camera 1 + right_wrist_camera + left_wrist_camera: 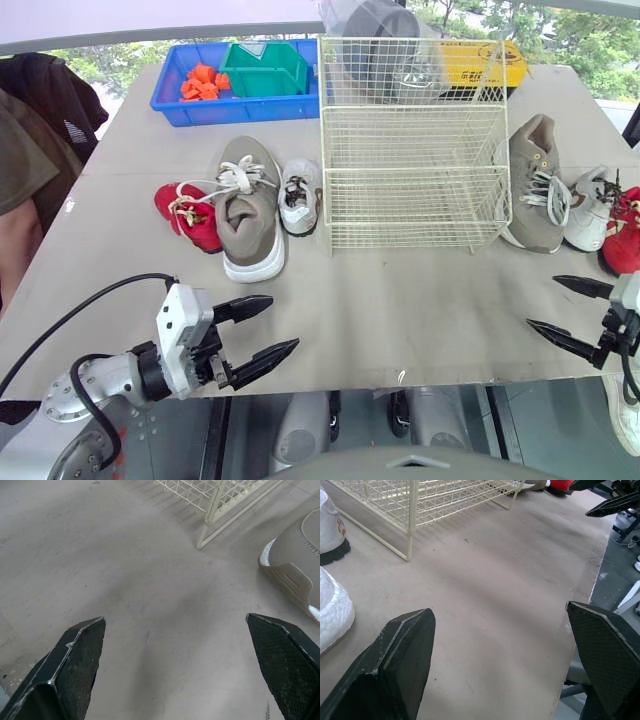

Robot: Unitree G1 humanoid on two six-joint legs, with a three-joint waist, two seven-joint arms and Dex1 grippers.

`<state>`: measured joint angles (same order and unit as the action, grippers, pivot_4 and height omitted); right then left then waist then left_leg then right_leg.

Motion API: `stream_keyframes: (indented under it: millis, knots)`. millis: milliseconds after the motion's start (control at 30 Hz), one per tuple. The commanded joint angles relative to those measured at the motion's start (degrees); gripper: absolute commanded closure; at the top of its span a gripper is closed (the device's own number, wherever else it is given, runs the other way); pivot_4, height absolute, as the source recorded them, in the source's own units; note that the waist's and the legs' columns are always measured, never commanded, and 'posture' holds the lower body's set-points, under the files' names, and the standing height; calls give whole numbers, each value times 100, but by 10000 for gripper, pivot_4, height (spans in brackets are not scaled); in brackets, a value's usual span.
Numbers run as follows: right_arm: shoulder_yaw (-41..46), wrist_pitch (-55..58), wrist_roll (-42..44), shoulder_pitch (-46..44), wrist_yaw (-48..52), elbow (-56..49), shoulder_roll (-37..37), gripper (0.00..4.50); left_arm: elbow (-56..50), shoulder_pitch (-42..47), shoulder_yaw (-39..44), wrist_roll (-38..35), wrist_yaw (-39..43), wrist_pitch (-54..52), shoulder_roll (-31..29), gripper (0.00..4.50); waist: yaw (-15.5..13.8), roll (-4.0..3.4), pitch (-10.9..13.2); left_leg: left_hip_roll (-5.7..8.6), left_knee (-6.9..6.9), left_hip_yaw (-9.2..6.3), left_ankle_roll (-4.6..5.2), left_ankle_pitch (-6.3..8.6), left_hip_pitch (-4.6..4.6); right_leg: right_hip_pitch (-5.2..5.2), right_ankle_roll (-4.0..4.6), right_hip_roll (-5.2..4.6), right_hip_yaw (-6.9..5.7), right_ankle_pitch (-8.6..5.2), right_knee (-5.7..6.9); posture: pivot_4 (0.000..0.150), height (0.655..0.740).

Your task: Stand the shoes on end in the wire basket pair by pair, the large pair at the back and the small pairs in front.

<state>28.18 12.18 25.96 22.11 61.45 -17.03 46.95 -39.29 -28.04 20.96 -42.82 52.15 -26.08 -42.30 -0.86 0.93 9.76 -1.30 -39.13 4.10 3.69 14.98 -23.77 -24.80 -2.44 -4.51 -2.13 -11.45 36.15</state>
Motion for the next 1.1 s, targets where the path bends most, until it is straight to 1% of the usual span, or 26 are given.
stream_keyframes:
  millis: [33,100,200,233,267,300,367,400,467,500,533,633,700,733,800,900,933,967,1000,1067,1100]
  knots:
    - [-47,36,96,-258,-149,-273,13,1283,-231,297,59,-399,-272,-123,70,0,0,0,0,0,0,0,0,0,0,0,0,0,0,0,0,1500,7400]
    - [-157,381,301,-555,-455,-764,8,1283,-434,721,-82,-755,-656,-326,163,0,0,-3,1,-1,-1,0,0,0,1,0,0,0,0,0,2,1500,7400]
    - [-135,1000,422,-795,-743,-1482,296,1283,-617,1036,-165,-882,-995,-497,193,0,1,-4,1,-1,-4,-1,0,-1,4,3,0,-1,1,2,10,1500,7400]
    - [-92,1312,575,-919,-926,-1726,367,1283,-667,1088,-168,-923,-1053,-535,174,0,7,-6,0,0,-3,-1,0,-1,4,2,0,-1,2,2,11,1500,7400]
    - [-64,1661,915,-1117,-1018,-1949,513,1283,-724,1129,-153,-1021,-1096,-568,164,0,12,-5,1,0,-3,2,7,-5,5,2,0,5,4,2,11,1500,7400]
    - [-101,2071,1443,-1455,-963,-2103,798,1283,-827,1155,-92,-1251,-1086,-581,141,0,14,-4,2,0,0,3,25,-15,3,1,2,12,4,2,9,1500,7400]
    - [-174,2583,2101,-1942,-890,-2238,1165,1283,-959,1188,-10,-1528,-1097,-607,103,0,9,-4,4,-1,0,3,25,-14,1,0,7,26,7,5,5,1500,7400]
    - [-259,2735,2257,-2199,-923,-2242,1296,1283,-1023,1191,10,-1584,-1122,-631,58,0,1,-1,7,-1,4,1,25,-14,1,1,17,26,4,11,1,1500,7400]
    - [-844,3181,2294,-3053,-1031,-2058,1680,1283,-1228,1144,4,-1535,-1202,-671,-77,0,5,-4,9,-2,3,-1,25,-14,1,3,23,26,1,14,-3,1500,7400]
    - [-1102,3236,2185,-3368,-1027,-1976,1787,1283,-1306,1128,-13,-1546,-1231,-690,-127,0,6,-4,9,-2,3,0,25,-14,0,1,21,25,2,13,-5,1500,7400]
    - [-1519,3369,2122,-3868,-940,-1825,1837,1283,-1391,1107,-33,-1591,-1302,-702,-141,0,6,-3,9,-2,3,-1,25,-14,1,2,10,24,1,7,-9,1500,7400]
    - [-2749,3541,1482,-5157,-788,-1195,1716,1283,-1568,1054,-149,-1469,-1402,-691,-192,0,22,-1,10,-2,2,1,24,-14,0,0,9,12,2,7,-17,1500,7400]
    - [-3386,3313,951,-5666,-418,-804,1699,1283,-1665,1093,-220,-1460,-1573,-707,-194,0,20,-1,11,-1,2,2,25,-14,-3,1,14,3,0,10,-19,1500,7400]
    - [-3740,3185,637,-5928,-220,-554,1670,1283,-1741,1102,-255,-1446,-1663,-720,-197,0,-26,2,13,-1,2,2,25,-14,-6,0,25,6,-1,17,-19,1500,7400]
    - [-4353,2898,25,-6361,164,-51,1581,1283,-1869,1079,-317,-1449,-1854,-729,-188,0,-5,0,16,2,4,-1,25,-15,-14,1,33,24,-8,21,-23,1500,7400]
    - [-4824,2650,-499,-6708,518,539,1364,9435,-1988,1029,-366,-1442,-2078,-718,-168,0,12,3,18,2,4,7,26,-15,-15,1,32,26,0,21,-30,1500,7400]
    - [-4909,2562,-632,-6768,608,681,1296,15530,-2012,1007,-366,-1436,-2128,-711,-167,0,14,3,18,2,4,8,26,-15,-15,0,32,27,0,21,-30,1500,7400]
    - [-4964,2549,-723,-6824,642,797,1196,19427,-2040,960,-349,-1441,-2164,-696,-168,0,16,3,18,2,4,8,26,-15,-14,1,32,28,0,21,-30,1500,7400]
    - [-4986,2589,-780,-6874,643,891,1070,25026,-2057,888,-319,-1449,-2203,-650,-177,0,15,3,19,1,4,8,25,-16,-13,1,32,30,-1,21,-30,1500,7400]
    - [-4998,2571,-884,-6897,674,973,924,33194,-2071,753,-257,-1439,-2236,-573,-182,0,35,3,19,0,4,7,25,-16,-13,1,32,31,-1,21,-28,1500,7400]
    - [-4981,2549,-938,-6876,691,977,873,36249,-2071,664,-211,-1416,-2210,-531,-185,0,39,3,19,-3,4,8,25,-15,-6,2,32,35,3,21,-26,1500,7400]
